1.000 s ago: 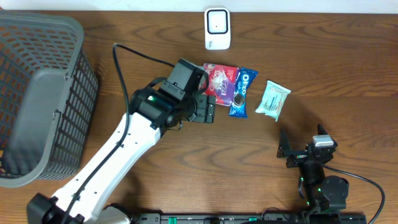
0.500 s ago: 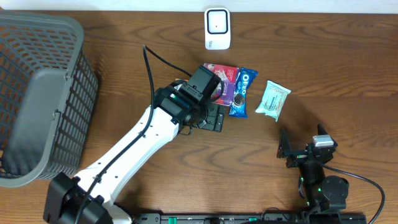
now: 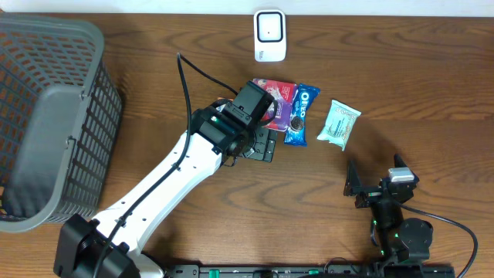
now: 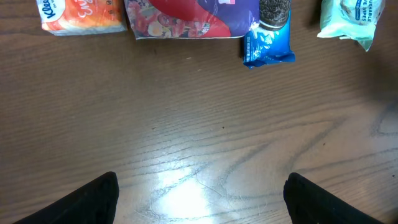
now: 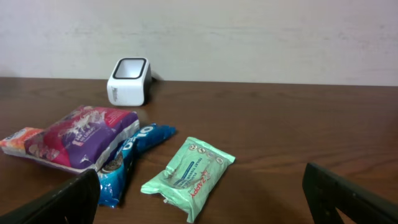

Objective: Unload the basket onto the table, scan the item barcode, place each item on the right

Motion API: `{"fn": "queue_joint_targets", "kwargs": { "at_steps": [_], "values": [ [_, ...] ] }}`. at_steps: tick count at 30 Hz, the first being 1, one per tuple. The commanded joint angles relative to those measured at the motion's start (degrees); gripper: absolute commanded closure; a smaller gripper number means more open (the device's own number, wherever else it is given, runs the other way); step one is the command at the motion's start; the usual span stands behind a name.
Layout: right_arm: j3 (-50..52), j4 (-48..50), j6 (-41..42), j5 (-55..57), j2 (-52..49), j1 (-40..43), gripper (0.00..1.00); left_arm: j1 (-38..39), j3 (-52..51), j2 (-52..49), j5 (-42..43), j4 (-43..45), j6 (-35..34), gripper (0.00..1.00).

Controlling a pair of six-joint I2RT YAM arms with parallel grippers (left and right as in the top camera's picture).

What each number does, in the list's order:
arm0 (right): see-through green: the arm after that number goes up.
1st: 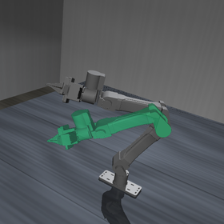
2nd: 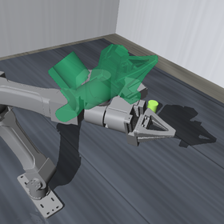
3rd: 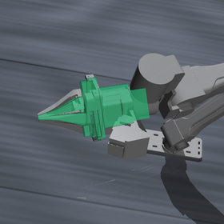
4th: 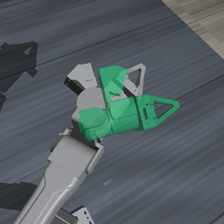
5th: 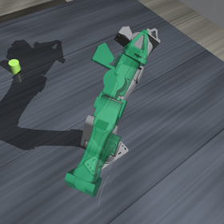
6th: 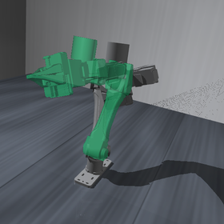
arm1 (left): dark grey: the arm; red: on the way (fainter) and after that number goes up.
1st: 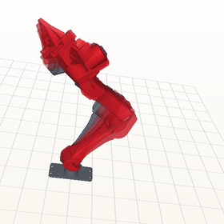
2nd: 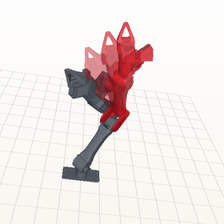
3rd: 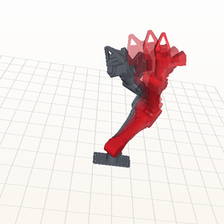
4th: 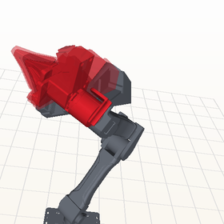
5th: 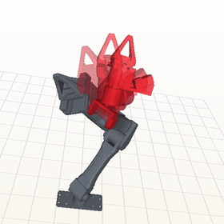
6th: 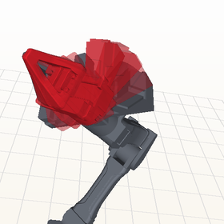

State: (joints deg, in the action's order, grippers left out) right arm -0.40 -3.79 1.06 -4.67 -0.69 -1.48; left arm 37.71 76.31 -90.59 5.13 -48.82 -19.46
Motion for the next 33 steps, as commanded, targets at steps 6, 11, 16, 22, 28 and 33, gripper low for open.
{"fn": "queue_joint_targets", "kwargs": {
  "at_steps": [6,11,16,22,28,33],
  "values": [
    [0.1,-0.2,0.8,0.1,0.3,-0.4,0.01,0.0,-0.3,0.2,-0.9,-0.1,-1.5,0.15],
    [0.1,-0.2,0.8,0.1,0.3,-0.4,0.01,0.0,-0.3,0.2,1.0,-0.8,-1.4,0.15],
    [0.1,-0.2,0.8,0.1,0.3,-0.4,0.01,0.0,-0.3,0.2,1.0,-0.8,-1.4,0.15],
    [0.1,-0.2,0.8,0.1,0.3,-0.4,0.01,0.0,-0.3,0.2,1.0,-0.8,-1.4,0.15],
    [0.1,-0.2,0.8,0.1,0.3,-0.4,0.01,0.0,-0.3,0.2,2.8,-1.0,-1.4,0.15],
    [0.1,-0.2,0.8,0.1,0.3,-0.4,0.01,0.2,-0.3,0.2,4.8,-2.2,-0.7,0.15]
  ]
}}
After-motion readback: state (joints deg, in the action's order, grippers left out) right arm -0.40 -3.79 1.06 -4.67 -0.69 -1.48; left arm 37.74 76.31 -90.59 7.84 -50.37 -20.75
